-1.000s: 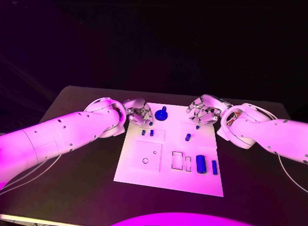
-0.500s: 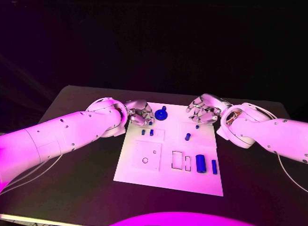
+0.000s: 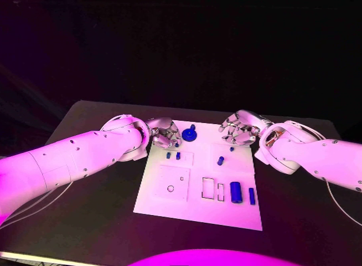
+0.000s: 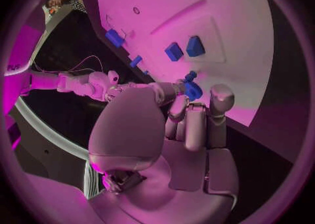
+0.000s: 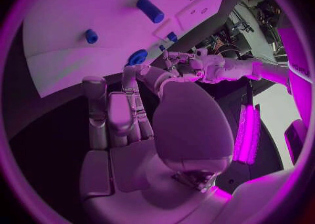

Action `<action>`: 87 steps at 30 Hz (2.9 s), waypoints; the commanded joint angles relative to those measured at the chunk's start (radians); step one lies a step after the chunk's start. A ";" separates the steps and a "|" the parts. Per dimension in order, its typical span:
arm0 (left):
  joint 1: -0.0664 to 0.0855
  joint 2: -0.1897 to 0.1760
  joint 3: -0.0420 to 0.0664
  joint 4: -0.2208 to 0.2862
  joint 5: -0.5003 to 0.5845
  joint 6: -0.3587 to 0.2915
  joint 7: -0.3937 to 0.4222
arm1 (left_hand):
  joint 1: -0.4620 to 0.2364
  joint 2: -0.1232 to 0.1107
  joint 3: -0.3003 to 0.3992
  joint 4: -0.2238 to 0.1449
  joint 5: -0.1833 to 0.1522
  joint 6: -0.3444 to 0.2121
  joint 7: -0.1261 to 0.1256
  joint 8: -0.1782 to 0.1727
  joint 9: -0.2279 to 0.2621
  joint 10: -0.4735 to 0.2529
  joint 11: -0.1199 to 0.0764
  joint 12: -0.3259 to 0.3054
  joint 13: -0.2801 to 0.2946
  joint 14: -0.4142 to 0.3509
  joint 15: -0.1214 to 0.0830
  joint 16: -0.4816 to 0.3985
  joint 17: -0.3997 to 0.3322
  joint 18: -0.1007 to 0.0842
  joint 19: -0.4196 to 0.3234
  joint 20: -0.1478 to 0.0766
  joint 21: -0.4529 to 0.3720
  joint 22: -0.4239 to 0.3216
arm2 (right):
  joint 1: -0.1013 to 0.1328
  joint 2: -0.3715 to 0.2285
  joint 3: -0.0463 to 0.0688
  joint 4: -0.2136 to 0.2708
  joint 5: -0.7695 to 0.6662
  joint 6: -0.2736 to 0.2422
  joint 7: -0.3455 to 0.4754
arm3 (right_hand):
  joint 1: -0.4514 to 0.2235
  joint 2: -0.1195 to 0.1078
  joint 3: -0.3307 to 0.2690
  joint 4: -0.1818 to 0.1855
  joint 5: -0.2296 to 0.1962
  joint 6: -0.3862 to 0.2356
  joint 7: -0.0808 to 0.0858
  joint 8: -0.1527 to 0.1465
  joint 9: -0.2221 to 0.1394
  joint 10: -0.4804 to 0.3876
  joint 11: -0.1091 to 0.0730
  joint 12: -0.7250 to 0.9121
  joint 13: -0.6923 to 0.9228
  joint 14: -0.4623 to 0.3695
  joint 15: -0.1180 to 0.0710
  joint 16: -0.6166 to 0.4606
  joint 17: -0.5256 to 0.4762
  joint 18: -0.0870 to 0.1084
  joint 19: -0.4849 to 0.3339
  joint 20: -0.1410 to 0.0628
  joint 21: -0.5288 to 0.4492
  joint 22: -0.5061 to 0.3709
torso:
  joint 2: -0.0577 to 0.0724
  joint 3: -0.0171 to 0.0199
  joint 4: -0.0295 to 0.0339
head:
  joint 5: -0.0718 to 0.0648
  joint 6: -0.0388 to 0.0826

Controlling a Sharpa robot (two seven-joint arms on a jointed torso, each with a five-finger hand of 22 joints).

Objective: Assemble the parts on the task board

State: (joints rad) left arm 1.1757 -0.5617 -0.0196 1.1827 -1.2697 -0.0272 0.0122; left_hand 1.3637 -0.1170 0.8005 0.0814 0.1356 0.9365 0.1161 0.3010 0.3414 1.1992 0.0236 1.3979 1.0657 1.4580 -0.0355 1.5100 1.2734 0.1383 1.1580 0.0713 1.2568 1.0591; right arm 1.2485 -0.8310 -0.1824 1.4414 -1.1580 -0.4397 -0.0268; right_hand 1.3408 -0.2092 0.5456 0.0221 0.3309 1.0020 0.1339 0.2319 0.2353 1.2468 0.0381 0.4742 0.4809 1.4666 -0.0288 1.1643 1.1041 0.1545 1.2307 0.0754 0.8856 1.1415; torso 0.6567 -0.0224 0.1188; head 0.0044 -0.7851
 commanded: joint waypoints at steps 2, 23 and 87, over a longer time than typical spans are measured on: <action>0.000 0.001 0.000 0.002 -0.003 0.012 0.002 | -0.012 0.001 0.008 -0.002 0.002 -0.001 0.000 -0.004 -0.001 -0.001 0.002 0.006 0.001 0.001 0.004 0.004 0.001 -0.013 0.000 0.005 0.005 0.001 | 0.000 0.000 0.000 0.001 0.010 0.003 0.009 | -0.008 0.000 0.004 0.004 0.005 0.000 0.000 -0.007 0.001 -0.007 0.003 0.003 -0.001 0.028 -0.005 0.004 0.001 -0.016 0.005 -0.001 0.006 0.001 | 0.000 -0.0003 0.0006 | 0.000 0.000; 0.000 -0.007 0.000 -0.001 -0.002 0.011 -0.001 | -0.014 -0.001 0.012 -0.005 0.001 0.001 0.001 -0.004 0.000 -0.002 0.003 0.007 0.000 0.001 0.004 0.004 0.002 -0.013 0.000 0.005 0.007 0.002 | 0.000 0.000 0.000 -0.001 0.016 0.002 0.011 | -0.008 -0.001 0.005 0.004 0.005 -0.001 0.000 -0.007 0.001 -0.009 0.003 0.006 0.003 0.027 -0.005 0.002 -0.003 -0.016 0.004 -0.001 0.004 0.000 | 0.000 -0.0008 0.0009 | 0.000 -0.001; -0.023 -0.281 0.016 0.255 0.987 -0.168 0.350 | -0.052 -0.050 -0.139 0.006 0.001 -0.070 0.054 -0.004 0.021 -0.384 0.082 -0.635 -0.750 -0.439 0.077 -0.369 -0.717 0.045 -0.296 0.073 -0.353 -0.362 | -0.007 -0.043 0.000 0.042 -0.376 0.126 -0.177 | -0.026 -0.057 -0.022 0.048 0.005 -0.067 0.030 -0.019 0.029 -0.229 0.069 -0.316 -0.324 -0.007 0.052 -0.019 -0.094 0.002 -0.058 0.037 -0.125 -0.044 | 0.001 -0.0031 0.0019 | -0.163 -0.007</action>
State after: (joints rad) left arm 1.1534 -0.8397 -0.0046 1.4311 -0.3591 -0.1947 0.3036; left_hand 1.3072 -0.1631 0.6660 0.0858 0.1350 0.8735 0.1717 0.2955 0.3631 0.8169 0.0987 0.7659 0.3162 1.0246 0.0402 1.1438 0.5562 0.1698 0.8663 0.1409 0.9054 0.6968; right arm 1.2430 -0.8726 -0.1826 1.4797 -1.4581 -0.3712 -0.1537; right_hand 1.3136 -0.2583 0.5284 0.0695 0.3310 0.9391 0.1639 0.2164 0.2650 1.0251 0.1059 0.1612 0.1608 1.4576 0.0163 1.1451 1.0115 0.1546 1.1731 0.1114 0.7634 1.0987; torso 0.6572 -0.0242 0.1201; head -0.1457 -0.7888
